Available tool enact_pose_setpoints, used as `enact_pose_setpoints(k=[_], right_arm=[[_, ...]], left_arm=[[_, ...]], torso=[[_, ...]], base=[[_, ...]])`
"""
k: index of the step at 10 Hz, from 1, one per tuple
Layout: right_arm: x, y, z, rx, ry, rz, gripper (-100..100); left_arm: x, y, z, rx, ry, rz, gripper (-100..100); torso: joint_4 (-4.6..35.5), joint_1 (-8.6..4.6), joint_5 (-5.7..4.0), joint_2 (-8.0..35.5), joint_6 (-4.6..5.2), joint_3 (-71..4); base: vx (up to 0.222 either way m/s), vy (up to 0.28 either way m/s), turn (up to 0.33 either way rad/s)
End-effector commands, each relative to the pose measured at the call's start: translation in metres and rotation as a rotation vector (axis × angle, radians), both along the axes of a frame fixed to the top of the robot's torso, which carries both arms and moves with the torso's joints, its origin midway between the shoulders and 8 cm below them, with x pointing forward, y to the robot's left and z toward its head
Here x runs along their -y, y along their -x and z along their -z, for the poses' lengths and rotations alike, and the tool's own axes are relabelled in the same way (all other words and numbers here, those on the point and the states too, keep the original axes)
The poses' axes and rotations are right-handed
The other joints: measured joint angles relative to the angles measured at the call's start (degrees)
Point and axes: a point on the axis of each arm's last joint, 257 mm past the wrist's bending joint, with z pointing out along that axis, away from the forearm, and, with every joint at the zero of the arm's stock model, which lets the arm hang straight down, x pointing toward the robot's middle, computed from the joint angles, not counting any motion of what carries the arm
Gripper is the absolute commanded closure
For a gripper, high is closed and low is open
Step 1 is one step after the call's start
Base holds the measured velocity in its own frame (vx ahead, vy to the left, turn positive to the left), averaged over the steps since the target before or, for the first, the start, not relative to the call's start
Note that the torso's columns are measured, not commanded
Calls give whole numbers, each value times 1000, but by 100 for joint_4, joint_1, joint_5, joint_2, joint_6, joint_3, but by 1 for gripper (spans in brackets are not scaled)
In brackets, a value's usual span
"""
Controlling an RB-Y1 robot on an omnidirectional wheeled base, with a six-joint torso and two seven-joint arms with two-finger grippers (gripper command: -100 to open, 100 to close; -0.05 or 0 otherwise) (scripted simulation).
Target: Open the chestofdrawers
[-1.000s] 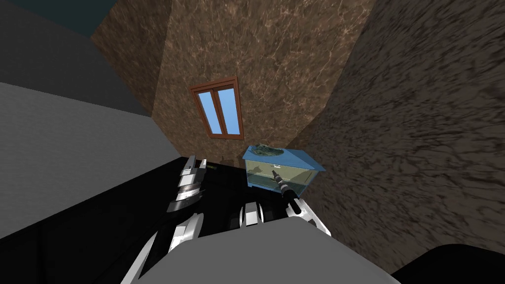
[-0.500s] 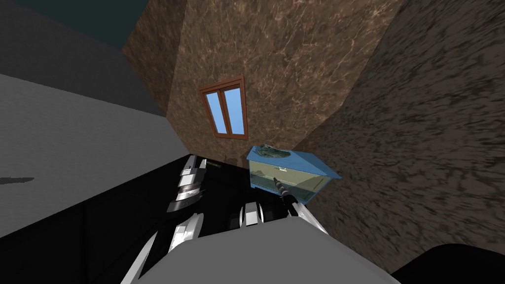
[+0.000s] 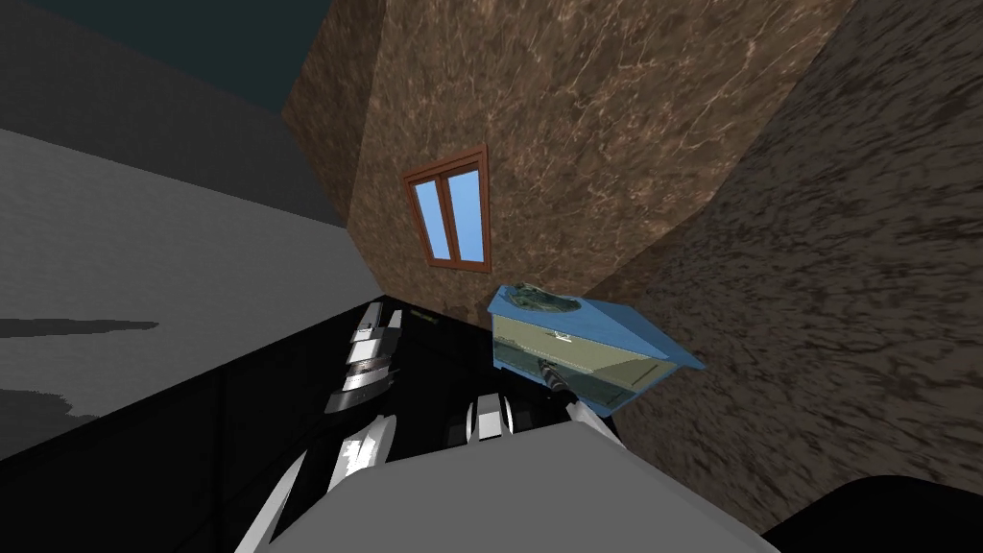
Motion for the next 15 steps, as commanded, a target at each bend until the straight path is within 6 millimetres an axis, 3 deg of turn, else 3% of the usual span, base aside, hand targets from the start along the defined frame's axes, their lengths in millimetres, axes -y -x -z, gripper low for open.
enact_pose_setpoints(k=[1,2,3,5,8,15], right_arm=[[15,26,24,-93,95,6,-100],[19,29,25,-103,104,21,-100],[26,47,42,-166,168,5,-100],[36,52,42,-185,199,31,-100],[55,83,60,-288,345,18,-100],[102,132,65,-429,595,49,-100]], left_arm=[[0,0,0,0,0,0,0],[0,0,0,0,0,0,0],[0,0,0,0,0,0,0],[0,0,0,0,0,0,0],[0,0,0,0,0,0,0],[0,0,0,0,0,0,0]], torso=[[-1,7,0,-7,-7,-2],[-1,4,2,-7,-1,-4],[0,-1,0,0,-1,0],[-2,3,1,-10,-2,-6],[-2,3,0,-9,-4,-4],[-1,1,0,-10,-5,-4]], base=[[48,20,123],[19,8,-20],[36,18,189],[37,8,60],[47,5,160],[35,3,75]])
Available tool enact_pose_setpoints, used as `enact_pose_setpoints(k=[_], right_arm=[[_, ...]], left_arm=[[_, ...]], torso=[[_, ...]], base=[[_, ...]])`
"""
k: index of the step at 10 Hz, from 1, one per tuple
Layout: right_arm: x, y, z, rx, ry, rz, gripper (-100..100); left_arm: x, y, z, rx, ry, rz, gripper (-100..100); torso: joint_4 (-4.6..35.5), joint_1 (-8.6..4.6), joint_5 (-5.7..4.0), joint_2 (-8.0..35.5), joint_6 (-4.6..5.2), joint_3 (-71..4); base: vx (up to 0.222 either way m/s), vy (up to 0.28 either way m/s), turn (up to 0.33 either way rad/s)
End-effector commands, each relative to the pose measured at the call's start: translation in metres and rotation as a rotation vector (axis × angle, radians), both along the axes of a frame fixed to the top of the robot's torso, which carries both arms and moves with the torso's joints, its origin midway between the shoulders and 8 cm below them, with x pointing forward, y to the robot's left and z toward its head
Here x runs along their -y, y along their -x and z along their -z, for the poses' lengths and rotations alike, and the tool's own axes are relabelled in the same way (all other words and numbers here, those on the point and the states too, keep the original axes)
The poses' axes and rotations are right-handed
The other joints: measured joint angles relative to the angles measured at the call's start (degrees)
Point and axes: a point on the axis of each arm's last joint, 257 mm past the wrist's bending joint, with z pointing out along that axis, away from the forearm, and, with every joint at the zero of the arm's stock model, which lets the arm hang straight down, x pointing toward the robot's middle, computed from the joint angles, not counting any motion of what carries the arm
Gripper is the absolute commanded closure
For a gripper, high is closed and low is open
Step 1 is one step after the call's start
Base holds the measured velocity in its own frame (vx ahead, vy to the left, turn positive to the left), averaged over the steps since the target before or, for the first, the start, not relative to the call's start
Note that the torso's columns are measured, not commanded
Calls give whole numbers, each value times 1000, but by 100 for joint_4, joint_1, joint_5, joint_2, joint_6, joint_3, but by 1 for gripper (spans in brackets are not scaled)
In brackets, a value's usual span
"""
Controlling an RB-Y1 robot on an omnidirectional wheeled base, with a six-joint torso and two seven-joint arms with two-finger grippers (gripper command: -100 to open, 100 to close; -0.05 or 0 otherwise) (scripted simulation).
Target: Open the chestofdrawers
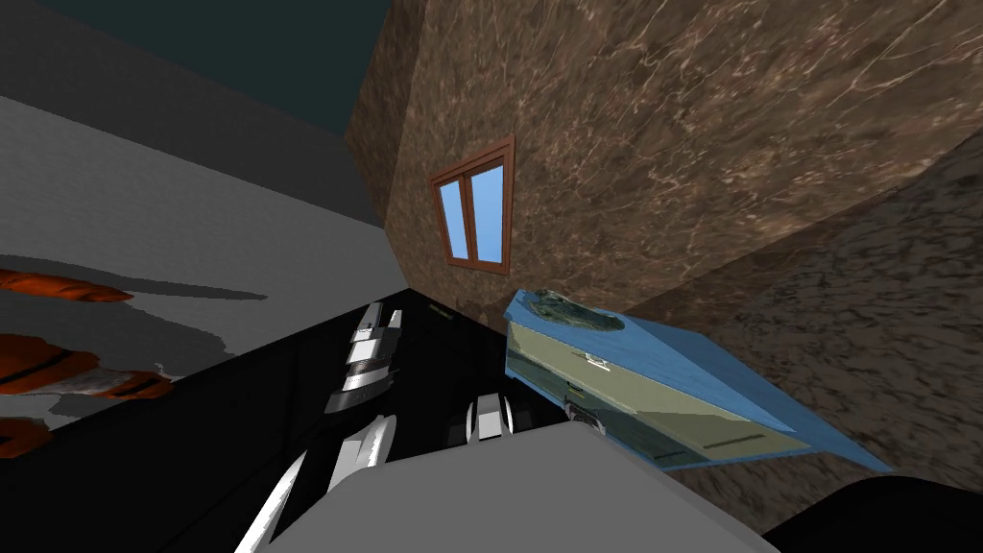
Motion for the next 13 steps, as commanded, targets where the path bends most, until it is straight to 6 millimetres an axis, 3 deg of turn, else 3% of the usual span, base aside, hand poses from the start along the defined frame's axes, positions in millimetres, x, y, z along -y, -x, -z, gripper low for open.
enact_pose_setpoints(k=[1,8,13], right_arm=[[17,18,-1,-59,122,-17,-100],[53,52,-20,-163,406,-66,-100],[70,65,-44,-193,588,-88,-100]], left_arm=[[0,0,0,0,0,0,0],[0,0,0,0,0,0,0],[0,0,0,0,0,0,0]], torso=[[-1,1,1,0,4,-2],[-1,0,0,1,3,-1],[0,2,1,3,2,1]], base=[[40,-2,120],[32,-5,55],[30,-11,32]])
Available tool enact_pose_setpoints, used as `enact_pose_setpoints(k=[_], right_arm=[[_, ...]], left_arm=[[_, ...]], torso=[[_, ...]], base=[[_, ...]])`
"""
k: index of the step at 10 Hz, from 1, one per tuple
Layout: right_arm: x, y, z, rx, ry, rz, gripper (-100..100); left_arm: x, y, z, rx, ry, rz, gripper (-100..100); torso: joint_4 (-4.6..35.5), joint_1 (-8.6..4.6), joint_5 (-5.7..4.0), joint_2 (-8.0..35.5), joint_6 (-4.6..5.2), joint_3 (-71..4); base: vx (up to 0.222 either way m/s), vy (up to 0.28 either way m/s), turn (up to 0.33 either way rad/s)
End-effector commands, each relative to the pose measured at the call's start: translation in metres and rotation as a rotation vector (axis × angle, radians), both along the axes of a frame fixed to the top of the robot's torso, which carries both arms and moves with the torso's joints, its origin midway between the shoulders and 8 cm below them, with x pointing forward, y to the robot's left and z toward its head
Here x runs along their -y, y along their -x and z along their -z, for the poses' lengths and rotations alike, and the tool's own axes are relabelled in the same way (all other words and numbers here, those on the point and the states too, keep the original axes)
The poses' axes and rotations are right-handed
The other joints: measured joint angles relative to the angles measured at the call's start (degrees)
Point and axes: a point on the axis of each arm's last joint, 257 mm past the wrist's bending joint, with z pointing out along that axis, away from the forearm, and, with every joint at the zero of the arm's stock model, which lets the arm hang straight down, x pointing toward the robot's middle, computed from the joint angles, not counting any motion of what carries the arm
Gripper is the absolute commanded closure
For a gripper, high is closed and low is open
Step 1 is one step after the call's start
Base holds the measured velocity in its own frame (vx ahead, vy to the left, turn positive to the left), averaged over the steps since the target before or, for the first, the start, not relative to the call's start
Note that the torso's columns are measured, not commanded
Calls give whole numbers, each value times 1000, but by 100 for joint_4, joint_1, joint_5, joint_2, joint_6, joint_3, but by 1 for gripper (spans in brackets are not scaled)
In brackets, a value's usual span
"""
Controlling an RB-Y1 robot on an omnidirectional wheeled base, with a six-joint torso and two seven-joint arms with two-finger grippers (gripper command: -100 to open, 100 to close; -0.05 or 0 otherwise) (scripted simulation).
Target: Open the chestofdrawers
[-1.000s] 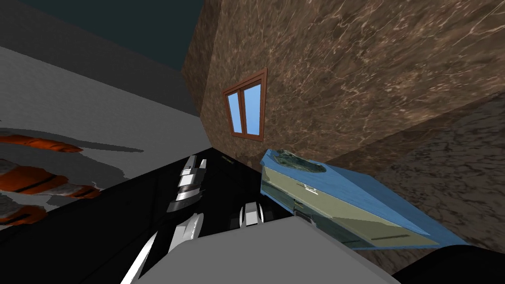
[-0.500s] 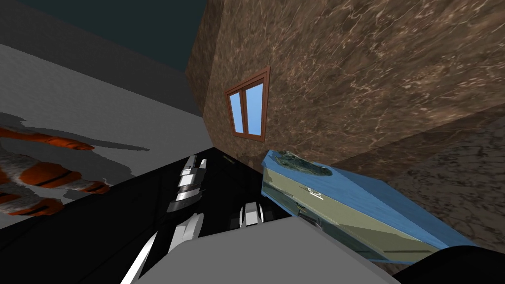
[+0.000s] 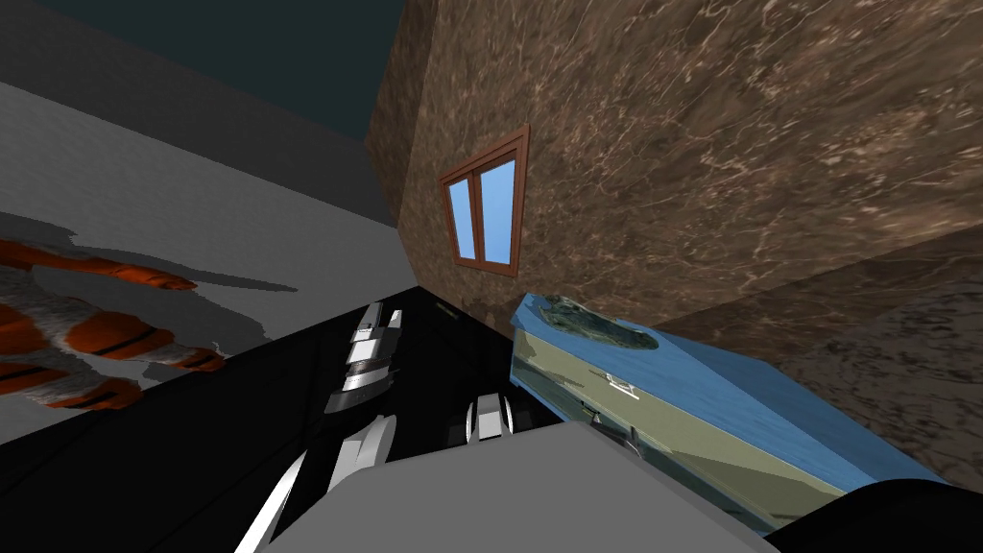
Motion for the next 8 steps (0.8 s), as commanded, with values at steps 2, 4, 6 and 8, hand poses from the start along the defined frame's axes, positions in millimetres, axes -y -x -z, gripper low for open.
enact_pose_setpoints(k=[2,4,6,8], right_arm=[[8,8,-18,-16,125,-30,-100],[11,9,-28,-25,192,-58,-100],[13,10,-38,-31,256,-87,-100],[14,11,-47,-35,315,-116,-100]], left_arm=[[0,0,0,0,0,0,0],[0,0,0,0,0,0,0],[0,0,0,0,0,0,0],[0,0,0,0,0,0,0]], torso=[[0,-1,0,0,0,0],[0,-3,-1,0,0,0],[0,0,0,0,0,0],[0,0,0,-2,0,-1]], base=[[23,-12,17],[20,-18,11],[16,-15,5],[20,-13,1]])
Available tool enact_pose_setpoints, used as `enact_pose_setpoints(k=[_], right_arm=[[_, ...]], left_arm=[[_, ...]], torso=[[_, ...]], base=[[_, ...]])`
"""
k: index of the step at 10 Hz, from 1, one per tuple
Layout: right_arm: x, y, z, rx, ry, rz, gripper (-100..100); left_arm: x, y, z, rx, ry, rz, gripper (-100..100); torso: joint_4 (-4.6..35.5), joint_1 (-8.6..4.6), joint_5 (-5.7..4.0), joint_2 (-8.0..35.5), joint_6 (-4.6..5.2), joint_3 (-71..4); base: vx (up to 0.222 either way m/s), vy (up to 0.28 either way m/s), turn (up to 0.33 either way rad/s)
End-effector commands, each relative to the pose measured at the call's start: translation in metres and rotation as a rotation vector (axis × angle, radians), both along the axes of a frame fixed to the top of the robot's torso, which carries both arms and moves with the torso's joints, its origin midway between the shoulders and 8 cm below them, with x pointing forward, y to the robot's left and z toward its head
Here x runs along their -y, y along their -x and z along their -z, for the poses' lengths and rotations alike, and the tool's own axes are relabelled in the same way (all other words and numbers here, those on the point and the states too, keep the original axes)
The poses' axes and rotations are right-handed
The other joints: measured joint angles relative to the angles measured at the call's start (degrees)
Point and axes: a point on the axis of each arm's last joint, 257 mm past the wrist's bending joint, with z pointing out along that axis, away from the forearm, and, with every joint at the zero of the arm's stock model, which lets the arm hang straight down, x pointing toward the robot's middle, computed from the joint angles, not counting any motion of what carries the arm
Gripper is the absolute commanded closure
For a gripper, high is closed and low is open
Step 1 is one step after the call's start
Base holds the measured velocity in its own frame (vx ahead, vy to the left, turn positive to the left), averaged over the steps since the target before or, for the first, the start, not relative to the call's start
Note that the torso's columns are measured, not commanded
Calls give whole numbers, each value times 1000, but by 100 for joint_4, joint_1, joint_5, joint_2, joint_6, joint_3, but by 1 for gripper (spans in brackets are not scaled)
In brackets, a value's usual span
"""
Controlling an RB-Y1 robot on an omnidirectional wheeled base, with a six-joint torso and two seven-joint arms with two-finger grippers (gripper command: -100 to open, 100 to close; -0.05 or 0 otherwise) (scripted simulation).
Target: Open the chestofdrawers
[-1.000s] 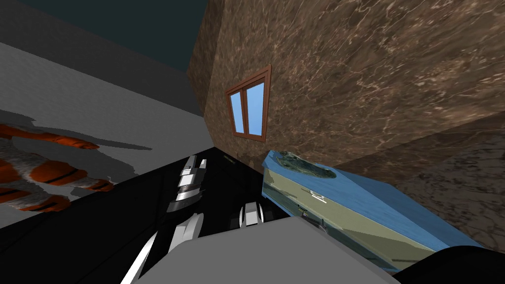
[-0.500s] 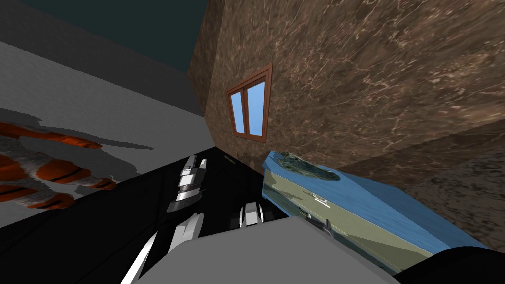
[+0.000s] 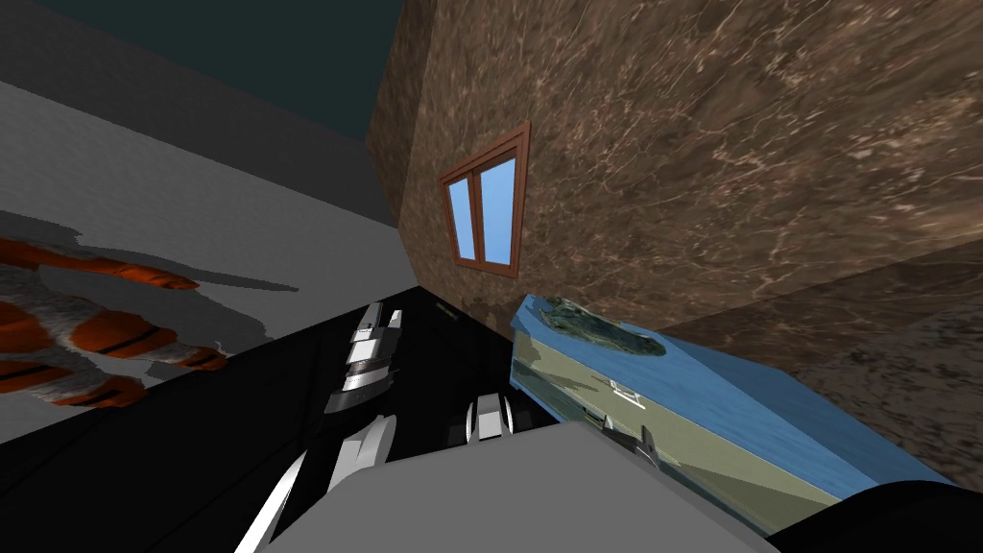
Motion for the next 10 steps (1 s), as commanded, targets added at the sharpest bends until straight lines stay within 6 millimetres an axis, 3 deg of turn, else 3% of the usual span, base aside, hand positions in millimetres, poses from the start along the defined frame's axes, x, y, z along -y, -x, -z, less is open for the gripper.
enact_pose_setpoints(k=[1,10], right_arm=[[2,0,-14,-4,88,-43,-100],[-12,-6,-63,9,365,-241,-100]], left_arm=[[0,0,0,0,0,0,0],[0,0,0,0,0,0,0]], torso=[[0,1,0,1,0,0],[1,1,0,3,0,2]], base=[[17,-15,0],[21,-19,5]])
